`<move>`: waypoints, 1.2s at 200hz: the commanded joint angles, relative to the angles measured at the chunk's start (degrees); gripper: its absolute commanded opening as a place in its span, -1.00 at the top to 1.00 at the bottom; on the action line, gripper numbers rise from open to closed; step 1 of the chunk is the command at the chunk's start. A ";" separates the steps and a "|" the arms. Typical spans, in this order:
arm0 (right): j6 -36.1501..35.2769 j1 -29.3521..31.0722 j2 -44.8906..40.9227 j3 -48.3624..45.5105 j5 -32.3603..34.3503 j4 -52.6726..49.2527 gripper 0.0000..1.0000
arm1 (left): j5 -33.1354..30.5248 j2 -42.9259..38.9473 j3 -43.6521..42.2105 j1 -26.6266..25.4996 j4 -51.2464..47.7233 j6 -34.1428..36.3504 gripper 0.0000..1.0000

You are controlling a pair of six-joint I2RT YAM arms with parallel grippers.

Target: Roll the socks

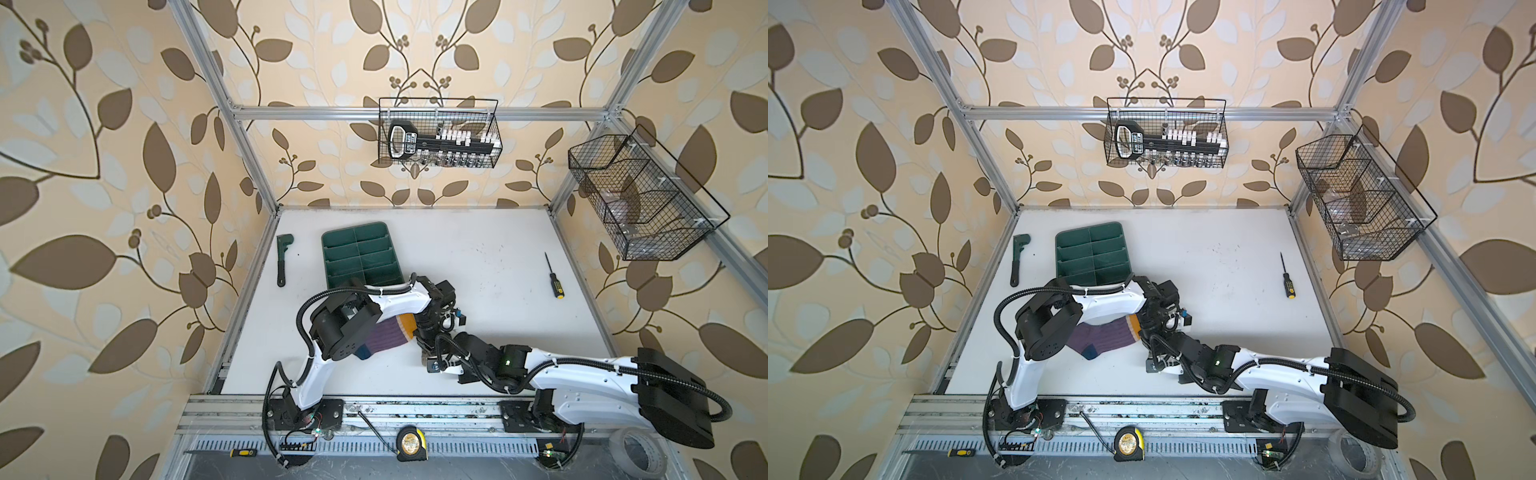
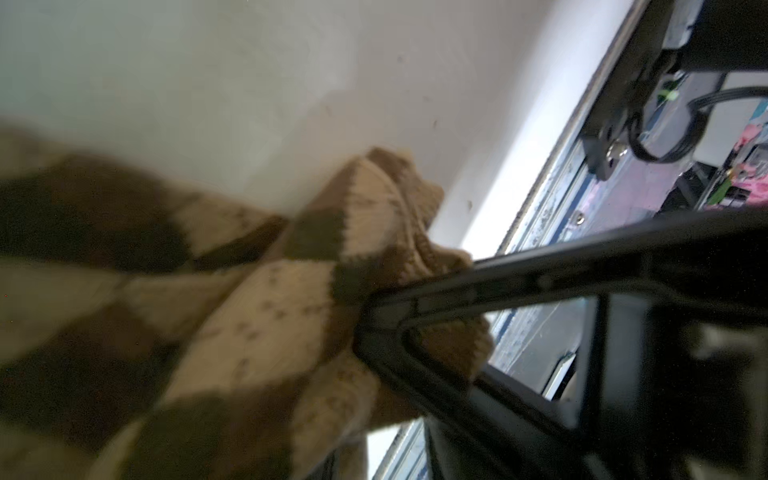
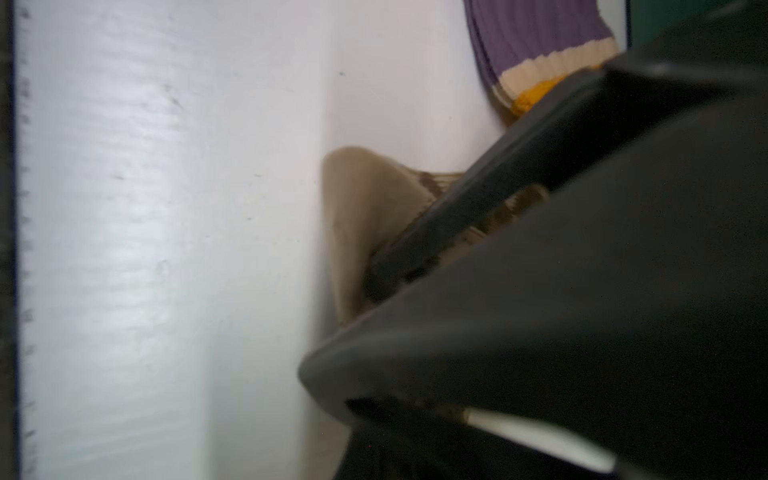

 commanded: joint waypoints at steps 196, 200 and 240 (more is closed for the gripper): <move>3.11 0.08 -1.46 -0.08 1.03 -7.08 1.00 | -20.93 -0.17 -0.45 3.61 16.66 -15.38 0.06; 3.25 0.18 -1.74 -0.21 1.50 -6.67 1.00 | -20.71 0.61 -0.19 3.49 16.81 -15.41 0.06; 1.24 1.77 -6.36 -1.64 4.33 -2.21 1.00 | -19.34 5.96 0.69 2.76 18.71 -17.65 0.12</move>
